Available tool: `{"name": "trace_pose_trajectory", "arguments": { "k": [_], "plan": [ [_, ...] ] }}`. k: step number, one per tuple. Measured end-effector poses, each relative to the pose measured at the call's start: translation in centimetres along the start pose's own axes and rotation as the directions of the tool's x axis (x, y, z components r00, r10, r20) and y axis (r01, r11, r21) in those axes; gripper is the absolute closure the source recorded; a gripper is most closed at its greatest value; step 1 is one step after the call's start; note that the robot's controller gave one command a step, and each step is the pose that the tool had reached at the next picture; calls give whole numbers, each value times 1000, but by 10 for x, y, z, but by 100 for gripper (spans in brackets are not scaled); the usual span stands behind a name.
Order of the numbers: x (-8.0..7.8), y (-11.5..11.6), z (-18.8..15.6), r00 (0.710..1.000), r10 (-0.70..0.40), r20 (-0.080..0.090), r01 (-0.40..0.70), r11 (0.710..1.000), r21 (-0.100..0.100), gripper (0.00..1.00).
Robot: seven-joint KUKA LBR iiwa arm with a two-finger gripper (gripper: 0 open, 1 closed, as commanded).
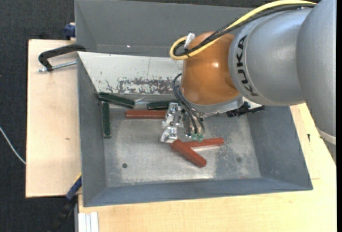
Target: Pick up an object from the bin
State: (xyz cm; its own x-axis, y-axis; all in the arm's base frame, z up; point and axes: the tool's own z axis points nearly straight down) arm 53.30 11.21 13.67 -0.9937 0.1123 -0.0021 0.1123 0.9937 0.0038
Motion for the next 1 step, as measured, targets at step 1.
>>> {"name": "trace_pose_trajectory", "arguments": {
  "k": [1],
  "plan": [
    [-6, -21, -2, 999, 53, 2, -53, 999, 2, 100]
  ]
}}
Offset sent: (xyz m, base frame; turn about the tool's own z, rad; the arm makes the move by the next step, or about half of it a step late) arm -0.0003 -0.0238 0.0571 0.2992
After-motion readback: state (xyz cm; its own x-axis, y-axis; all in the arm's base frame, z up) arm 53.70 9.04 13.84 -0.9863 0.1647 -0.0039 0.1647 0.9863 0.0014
